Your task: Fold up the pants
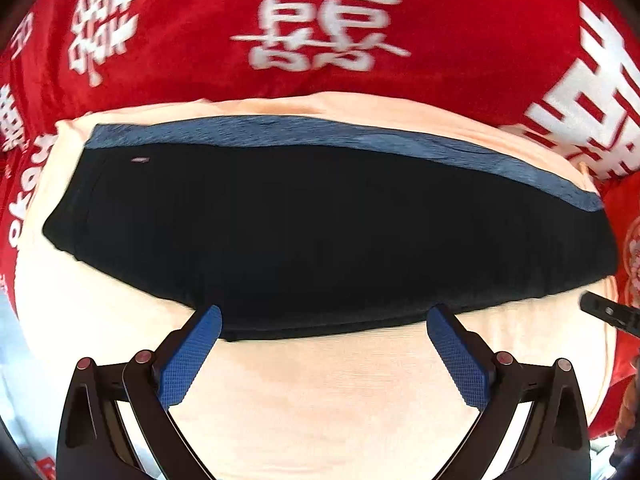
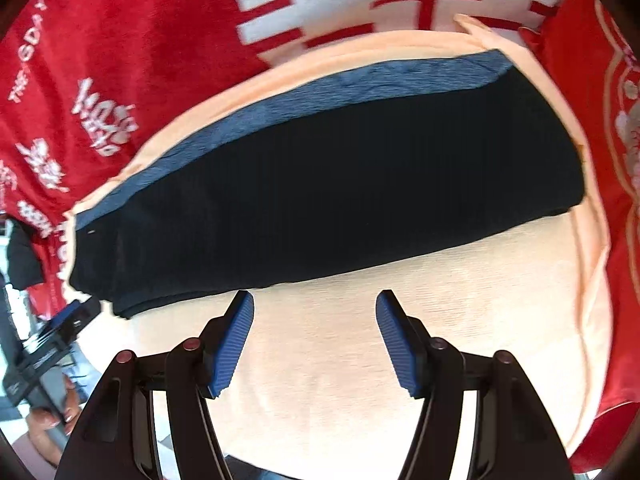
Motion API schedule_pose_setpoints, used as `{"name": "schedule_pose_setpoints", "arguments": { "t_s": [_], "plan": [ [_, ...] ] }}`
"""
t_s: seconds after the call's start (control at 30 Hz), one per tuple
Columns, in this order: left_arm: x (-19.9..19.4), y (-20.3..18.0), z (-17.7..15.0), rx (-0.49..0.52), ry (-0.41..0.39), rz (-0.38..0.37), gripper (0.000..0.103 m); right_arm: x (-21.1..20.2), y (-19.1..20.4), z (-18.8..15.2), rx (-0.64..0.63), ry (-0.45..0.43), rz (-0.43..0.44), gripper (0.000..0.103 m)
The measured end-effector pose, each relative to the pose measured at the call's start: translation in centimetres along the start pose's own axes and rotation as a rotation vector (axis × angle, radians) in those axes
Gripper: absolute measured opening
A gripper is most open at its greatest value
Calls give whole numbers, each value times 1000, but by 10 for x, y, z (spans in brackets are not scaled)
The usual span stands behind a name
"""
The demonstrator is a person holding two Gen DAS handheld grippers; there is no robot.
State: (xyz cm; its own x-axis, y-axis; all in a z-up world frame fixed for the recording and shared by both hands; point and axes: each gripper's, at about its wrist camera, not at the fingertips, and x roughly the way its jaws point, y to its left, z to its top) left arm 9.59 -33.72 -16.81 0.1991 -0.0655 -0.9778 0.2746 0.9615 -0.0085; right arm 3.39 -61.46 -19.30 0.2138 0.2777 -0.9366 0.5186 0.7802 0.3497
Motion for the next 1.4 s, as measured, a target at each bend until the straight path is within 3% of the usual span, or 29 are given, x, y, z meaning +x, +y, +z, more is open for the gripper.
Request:
{"name": "schedule_pose_setpoints", "arguments": {
  "t_s": [0.17, 0.33, 0.47, 0.7, 0.77, 1.0, 1.07, 1.17, 1.33, 1.37, 1.4],
  "plan": [
    [8, 57, 8, -38, -1, 63, 103, 22, 44, -16, 1, 42, 141, 67],
    [21, 118, 24, -27, -25, 118, 103, 67, 125, -37, 30, 94, 374, 67],
    [37, 166, 44, 7, -53, 165, 103, 111, 180, -51, 75, 134, 480, 62],
    [76, 241, 64, 10, -59, 249, 103, 173, 221, -70, 166, 155, 516, 59],
    [86, 258, 61, -26, -48, 184, 103, 173, 222, -72, 176, 132, 525, 57],
    [83, 259, 60, -10, -57, 179, 103, 165, 216, -71, 201, 140, 497, 44],
    [79, 257, 61, -6, -63, 179, 103, 158, 214, -74, 221, 130, 518, 44],
    [82, 257, 59, 8, -57, 183, 103, 152, 214, -77, 212, 110, 484, 44],
    [85, 260, 61, 3, -57, 185, 103, 165, 208, -66, 263, 101, 507, 44],
    [85, 259, 62, 18, -55, 190, 103, 167, 211, -64, 253, 110, 510, 34],
    [83, 259, 64, 47, -54, 199, 103, 166, 214, -62, 231, 121, 491, 6]
  ]
}}
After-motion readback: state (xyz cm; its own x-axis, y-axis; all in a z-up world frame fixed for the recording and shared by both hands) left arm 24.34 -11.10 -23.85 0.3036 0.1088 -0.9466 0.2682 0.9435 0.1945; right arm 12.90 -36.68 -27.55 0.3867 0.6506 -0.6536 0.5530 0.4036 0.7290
